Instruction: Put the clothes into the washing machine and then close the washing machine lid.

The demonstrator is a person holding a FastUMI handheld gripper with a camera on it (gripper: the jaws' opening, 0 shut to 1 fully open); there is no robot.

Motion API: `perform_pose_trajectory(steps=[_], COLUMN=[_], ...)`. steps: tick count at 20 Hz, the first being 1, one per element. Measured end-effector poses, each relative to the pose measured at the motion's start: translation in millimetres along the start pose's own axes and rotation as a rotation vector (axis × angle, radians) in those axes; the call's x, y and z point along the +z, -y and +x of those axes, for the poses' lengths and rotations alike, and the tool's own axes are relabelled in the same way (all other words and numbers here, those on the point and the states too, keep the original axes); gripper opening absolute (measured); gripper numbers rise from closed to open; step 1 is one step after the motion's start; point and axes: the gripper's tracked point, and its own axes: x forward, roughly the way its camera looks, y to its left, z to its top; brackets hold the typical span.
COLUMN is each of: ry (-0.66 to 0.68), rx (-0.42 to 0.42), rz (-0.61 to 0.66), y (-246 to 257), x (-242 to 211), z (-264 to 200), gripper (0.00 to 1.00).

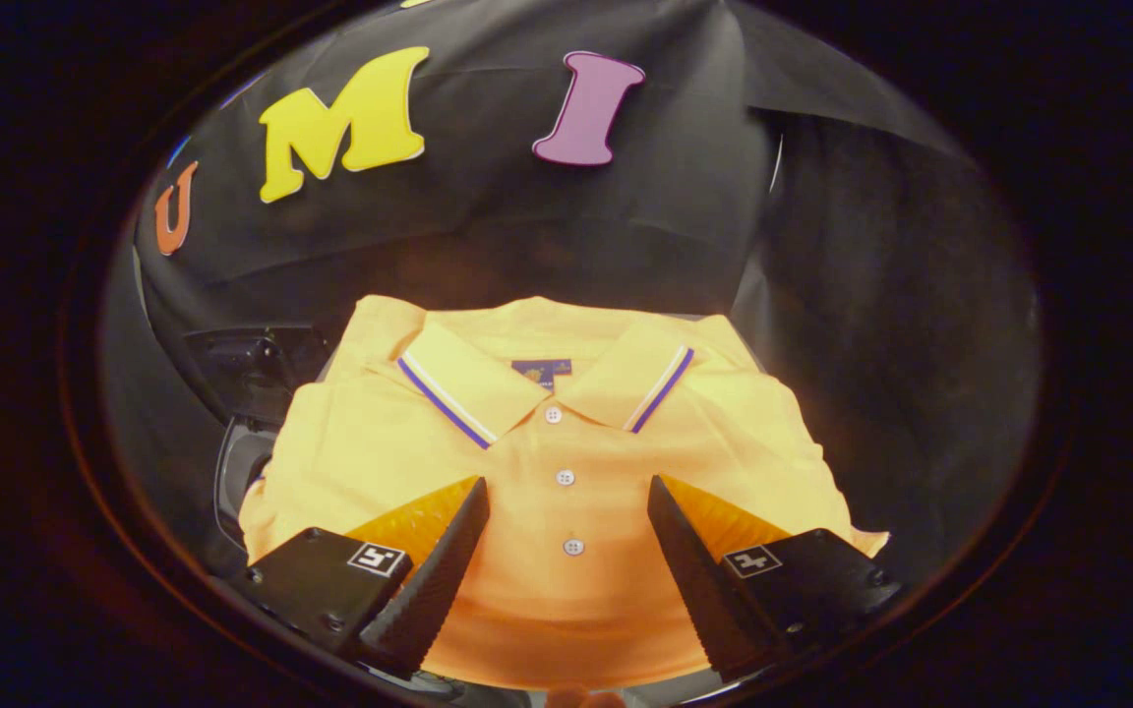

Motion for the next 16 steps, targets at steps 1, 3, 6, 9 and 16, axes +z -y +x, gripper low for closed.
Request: perform_pose_trajectory(steps=[1, 3, 6, 9, 16], ry=[0.005, -0.004, -0.003, -0.067, -0.152], rx=[0.006, 0.024, 0.043, 0.044, 0.055], rz=[0.007, 0.037, 0.042, 0.057, 0.07], y=[-2, -3, -4, -6, -14], x=[2, -2, -3, -8, -2], z=[0, 1, 3, -2, -1], gripper=[1.0, 1.0, 1.0, 1.0, 0.06])
